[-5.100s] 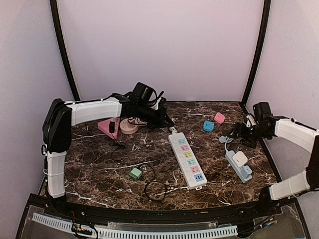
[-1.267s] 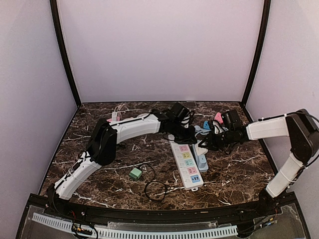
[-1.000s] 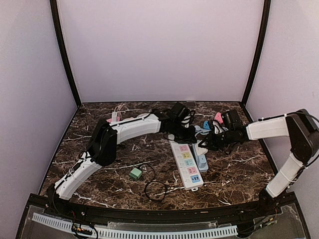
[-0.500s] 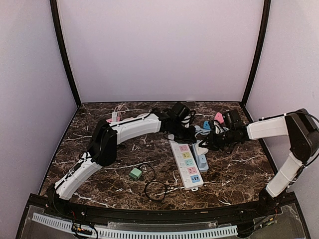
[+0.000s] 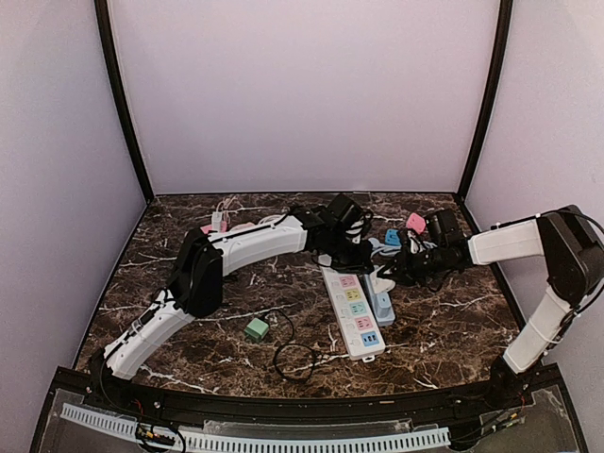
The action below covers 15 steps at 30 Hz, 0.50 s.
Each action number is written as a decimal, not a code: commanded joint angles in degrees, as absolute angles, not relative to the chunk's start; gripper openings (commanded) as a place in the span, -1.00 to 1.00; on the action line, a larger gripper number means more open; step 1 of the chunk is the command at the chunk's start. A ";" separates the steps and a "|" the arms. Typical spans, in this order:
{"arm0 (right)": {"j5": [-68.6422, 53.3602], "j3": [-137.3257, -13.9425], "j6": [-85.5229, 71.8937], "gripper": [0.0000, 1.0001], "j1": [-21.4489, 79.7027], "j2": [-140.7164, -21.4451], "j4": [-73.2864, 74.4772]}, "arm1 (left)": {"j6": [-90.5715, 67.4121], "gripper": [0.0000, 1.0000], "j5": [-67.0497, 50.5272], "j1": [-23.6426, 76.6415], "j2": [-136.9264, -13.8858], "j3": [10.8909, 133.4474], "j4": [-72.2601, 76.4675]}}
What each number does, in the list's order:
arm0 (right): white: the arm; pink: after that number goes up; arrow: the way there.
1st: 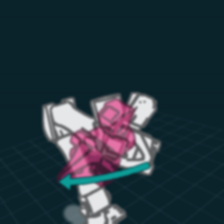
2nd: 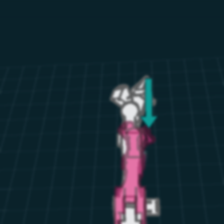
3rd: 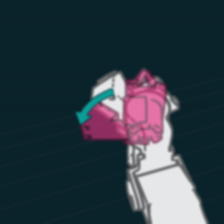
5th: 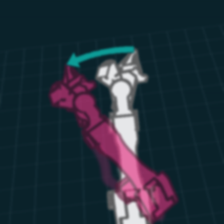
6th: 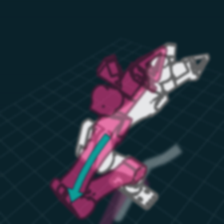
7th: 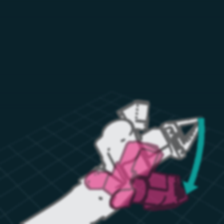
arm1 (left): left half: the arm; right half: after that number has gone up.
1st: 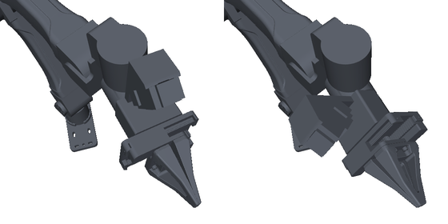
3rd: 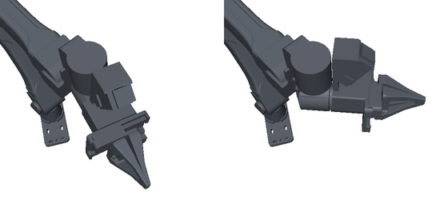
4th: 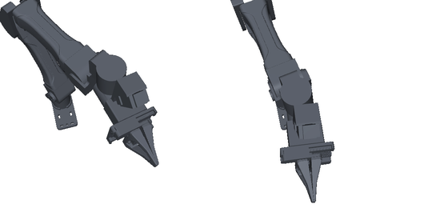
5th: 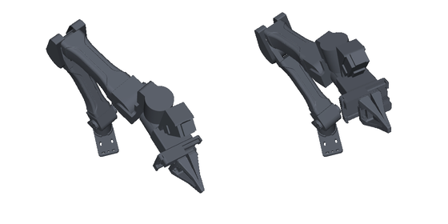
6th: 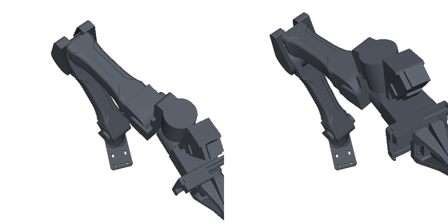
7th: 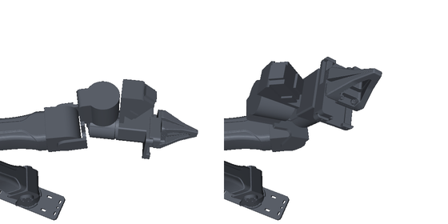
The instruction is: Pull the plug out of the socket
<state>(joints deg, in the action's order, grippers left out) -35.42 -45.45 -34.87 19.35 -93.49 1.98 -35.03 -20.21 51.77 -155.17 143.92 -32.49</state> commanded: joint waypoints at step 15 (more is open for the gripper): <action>-46.53 -41.54 -43.28 -0.97 15.83 -97.39 -12.47 | -33.74 -0.95 -17.89 52.98 -158.35 144.47 -40.31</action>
